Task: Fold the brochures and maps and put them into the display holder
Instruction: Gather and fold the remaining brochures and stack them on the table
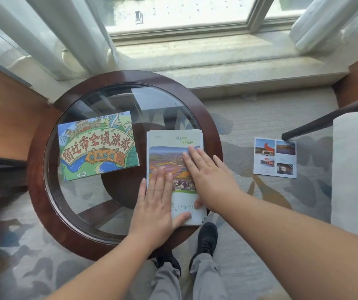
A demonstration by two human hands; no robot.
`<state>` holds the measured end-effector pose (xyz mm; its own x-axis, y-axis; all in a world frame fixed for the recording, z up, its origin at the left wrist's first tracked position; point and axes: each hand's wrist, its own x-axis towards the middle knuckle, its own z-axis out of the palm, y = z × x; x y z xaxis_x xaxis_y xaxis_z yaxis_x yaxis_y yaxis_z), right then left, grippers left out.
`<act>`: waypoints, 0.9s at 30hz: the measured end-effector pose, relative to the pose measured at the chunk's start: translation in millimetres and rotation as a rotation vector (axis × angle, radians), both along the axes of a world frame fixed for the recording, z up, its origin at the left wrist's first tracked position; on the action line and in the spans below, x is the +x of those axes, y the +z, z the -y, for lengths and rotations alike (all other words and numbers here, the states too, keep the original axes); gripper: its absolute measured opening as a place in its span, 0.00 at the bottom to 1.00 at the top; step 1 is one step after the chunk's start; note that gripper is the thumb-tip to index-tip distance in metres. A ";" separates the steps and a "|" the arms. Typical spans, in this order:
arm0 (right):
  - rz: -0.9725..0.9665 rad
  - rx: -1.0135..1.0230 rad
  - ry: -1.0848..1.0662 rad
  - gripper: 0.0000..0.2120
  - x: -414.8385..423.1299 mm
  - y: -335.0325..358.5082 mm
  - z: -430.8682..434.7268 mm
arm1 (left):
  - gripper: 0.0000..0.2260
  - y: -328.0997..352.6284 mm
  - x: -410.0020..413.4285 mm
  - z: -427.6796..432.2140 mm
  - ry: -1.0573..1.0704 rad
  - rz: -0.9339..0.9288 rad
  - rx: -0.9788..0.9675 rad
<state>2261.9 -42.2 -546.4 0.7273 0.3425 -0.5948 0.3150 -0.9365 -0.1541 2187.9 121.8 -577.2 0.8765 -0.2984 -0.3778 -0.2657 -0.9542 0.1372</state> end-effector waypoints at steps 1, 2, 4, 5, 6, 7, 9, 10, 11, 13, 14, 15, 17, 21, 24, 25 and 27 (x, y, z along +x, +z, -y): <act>-0.006 -0.003 0.000 0.63 -1.9 -0.6 -2.5 | 0.45 -0.2 -1.2 -3.4 0.002 -0.004 0.018; 0.006 -0.006 -0.005 0.63 -3.1 -2.3 -3.3 | 0.45 -1.7 -1.7 -4.9 -0.003 -0.005 0.023; 0.021 -0.009 -0.008 0.64 -3.1 -4.3 -2.5 | 0.45 -5.1 -2.0 -3.8 -0.021 0.000 0.018; 0.022 -0.010 0.000 0.64 -2.5 -6.0 -1.8 | 0.45 -7.2 -2.3 -2.7 -0.020 -0.002 0.010; 0.021 -0.015 0.006 0.65 -2.1 -6.7 -0.8 | 0.45 -7.9 -2.1 -1.7 -0.014 -0.007 0.015; 0.015 -0.023 0.006 0.65 -2.3 -6.1 -0.5 | 0.45 -6.7 -1.7 -0.9 -0.005 -0.032 0.039; 0.015 -0.040 -0.001 0.63 -2.1 -2.0 -2.5 | 0.46 -5.7 -0.8 -0.9 -0.001 -0.073 0.124; 0.020 -0.037 -0.005 0.61 -1.0 0.4 -5.0 | 0.45 -4.3 0.0 -0.7 -0.003 -0.076 0.171; 0.021 -0.017 -0.020 0.57 -0.7 3.2 -7.4 | 0.45 -0.9 1.8 -0.3 -0.009 -0.074 0.201; 0.018 0.055 -0.075 0.52 -3.9 10.6 -10.6 | 0.44 10.9 10.7 2.3 -0.008 -0.071 0.206; 0.026 0.097 -0.096 0.51 -7.0 14.8 -10.5 | 0.40 19.2 17.3 3.6 0.006 -0.052 0.179; 0.034 0.138 -0.122 0.49 -11.3 19.4 -8.5 | 0.36 28.3 24.7 6.2 0.017 -0.027 0.144; 0.051 0.204 -0.221 0.43 -21.3 29.1 3.0 | 0.29 42.5 38.4 15.5 0.008 0.014 0.077; 0.063 0.250 -0.506 0.35 -41.9 45.8 52.3 | 0.27 63.8 49.6 56.7 -0.059 0.031 -0.065; 0.042 0.227 -0.643 0.34 -57.8 49.9 104.3 | 0.27 74.8 48.2 104.2 -0.132 0.062 -0.149; 0.024 0.216 -0.677 0.34 -63.4 49.1 122.5 | 0.26 76.0 47.5 121.6 -0.156 0.061 -0.158; -0.012 0.200 -0.728 0.34 -74.3 44.7 159.2 | 0.26 73.9 45.4 157.7 -0.203 0.035 -0.138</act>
